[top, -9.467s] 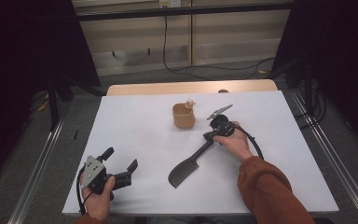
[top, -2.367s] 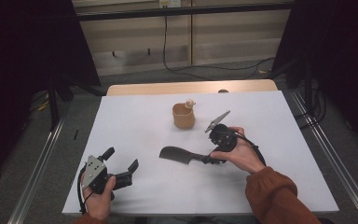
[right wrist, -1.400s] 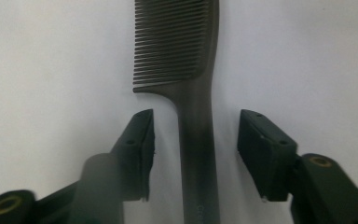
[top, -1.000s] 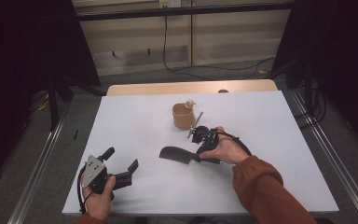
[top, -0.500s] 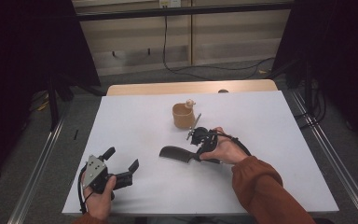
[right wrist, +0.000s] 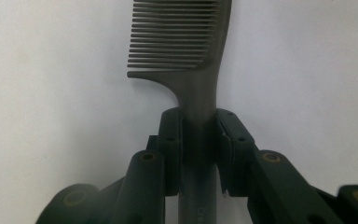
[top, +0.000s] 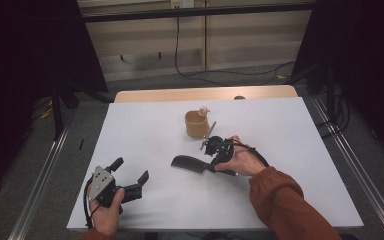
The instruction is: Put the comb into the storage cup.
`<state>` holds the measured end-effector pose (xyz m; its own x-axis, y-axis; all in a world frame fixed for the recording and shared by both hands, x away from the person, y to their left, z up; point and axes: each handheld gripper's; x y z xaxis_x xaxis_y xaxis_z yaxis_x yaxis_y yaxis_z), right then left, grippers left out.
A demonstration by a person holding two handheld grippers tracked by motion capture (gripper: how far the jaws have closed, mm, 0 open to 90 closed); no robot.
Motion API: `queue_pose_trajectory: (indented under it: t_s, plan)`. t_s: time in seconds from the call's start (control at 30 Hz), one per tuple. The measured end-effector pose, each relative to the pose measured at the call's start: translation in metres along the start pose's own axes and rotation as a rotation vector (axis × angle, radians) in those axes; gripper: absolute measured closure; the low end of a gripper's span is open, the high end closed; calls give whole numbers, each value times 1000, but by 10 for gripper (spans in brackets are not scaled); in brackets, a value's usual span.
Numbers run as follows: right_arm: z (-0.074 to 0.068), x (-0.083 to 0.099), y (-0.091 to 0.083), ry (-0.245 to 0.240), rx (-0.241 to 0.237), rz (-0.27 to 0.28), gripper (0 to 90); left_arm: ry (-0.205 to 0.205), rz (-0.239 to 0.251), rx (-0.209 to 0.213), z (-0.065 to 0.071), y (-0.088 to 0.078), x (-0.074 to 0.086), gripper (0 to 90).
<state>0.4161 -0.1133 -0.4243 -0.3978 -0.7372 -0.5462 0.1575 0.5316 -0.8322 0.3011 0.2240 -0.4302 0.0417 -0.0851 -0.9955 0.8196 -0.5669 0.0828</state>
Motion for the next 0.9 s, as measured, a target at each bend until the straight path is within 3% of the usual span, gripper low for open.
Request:
queue_pose_trajectory:
  t_s: [0.43,0.53,0.9]
  plan:
    - [1,1,-6,21,-36,45,734,-4,-2,-2,0,0,0,20]
    - [2,3,-14,29,-33,106,734,-7,-2,-4,0,0,1,20]
    - [4,13,-29,68,-20,215,734,-8,-6,-3,-1,1,1,20]
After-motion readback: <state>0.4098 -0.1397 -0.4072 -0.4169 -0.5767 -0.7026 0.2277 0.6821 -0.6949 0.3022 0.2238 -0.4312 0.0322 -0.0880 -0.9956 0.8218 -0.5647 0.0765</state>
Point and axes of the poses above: each handheld gripper's, and its own axes: y roughly forward along the jaws, x roughly out of its underside, z roughly to its right, and after that the axes turned 15 degrees about z, right-handed
